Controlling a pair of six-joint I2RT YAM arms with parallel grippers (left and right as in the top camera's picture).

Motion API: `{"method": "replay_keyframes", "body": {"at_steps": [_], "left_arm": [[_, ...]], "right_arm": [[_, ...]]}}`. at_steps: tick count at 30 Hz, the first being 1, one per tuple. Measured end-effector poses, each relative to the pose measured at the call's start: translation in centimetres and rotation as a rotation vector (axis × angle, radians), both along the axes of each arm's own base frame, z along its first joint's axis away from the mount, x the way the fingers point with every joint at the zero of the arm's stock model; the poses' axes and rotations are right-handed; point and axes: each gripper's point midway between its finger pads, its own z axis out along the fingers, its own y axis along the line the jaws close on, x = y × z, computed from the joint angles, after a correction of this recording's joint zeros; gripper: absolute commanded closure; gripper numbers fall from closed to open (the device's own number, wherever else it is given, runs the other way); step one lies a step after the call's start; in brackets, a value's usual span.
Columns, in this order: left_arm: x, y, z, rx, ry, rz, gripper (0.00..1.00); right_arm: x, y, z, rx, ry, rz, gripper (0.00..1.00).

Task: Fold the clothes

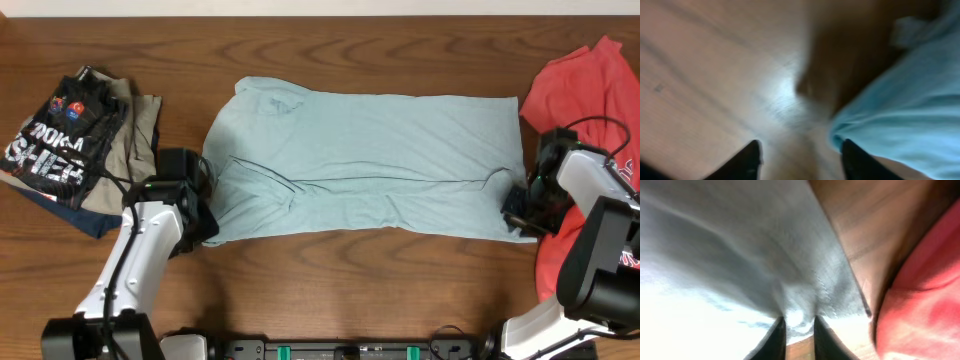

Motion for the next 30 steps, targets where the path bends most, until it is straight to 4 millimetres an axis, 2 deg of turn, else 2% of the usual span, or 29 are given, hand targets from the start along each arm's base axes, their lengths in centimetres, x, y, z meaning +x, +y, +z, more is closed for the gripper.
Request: {"method": "replay_keyframes", "body": {"at_steps": [4,7,13,17,19,21,26,30], "left_arm": [[0.5,-1.2,-0.2,-0.073,-0.016,-0.012,0.40],[0.6,-1.7,-0.8,-0.098,0.001,-0.016,0.39],[0.1,-2.0,-3.6,-0.123,0.076,-0.014,0.39],[-0.2,-2.4,-4.6,-0.143,0.112,-0.016,0.53],[-0.1,-2.7,-4.6,-0.161,0.109,-0.019,0.70],[-0.1,-2.9,-4.7,-0.171,0.112,-0.023,0.92],[-1.1,-3.1,-4.7,-0.183,0.153,-0.041,0.94],[-3.2,-2.3,-4.6,-0.136,0.247,-0.044,0.94]], "right_arm": [[1.8,-0.4,1.4,-0.012,-0.073,-0.001,0.68],[2.1,-0.4,1.8,-0.013,-0.086,-0.001,0.65],[2.3,-0.4,1.7,-0.012,-0.097,0.003,0.64],[2.3,-0.4,1.7,-0.011,-0.096,0.006,0.66],[2.3,-0.4,1.7,-0.011,-0.096,0.008,0.69],[2.3,-0.4,1.7,-0.010,-0.096,0.012,0.75],[2.3,-0.4,1.7,-0.010,-0.096,0.014,0.84],[2.3,-0.4,1.7,-0.011,-0.096,0.013,0.85]]}}
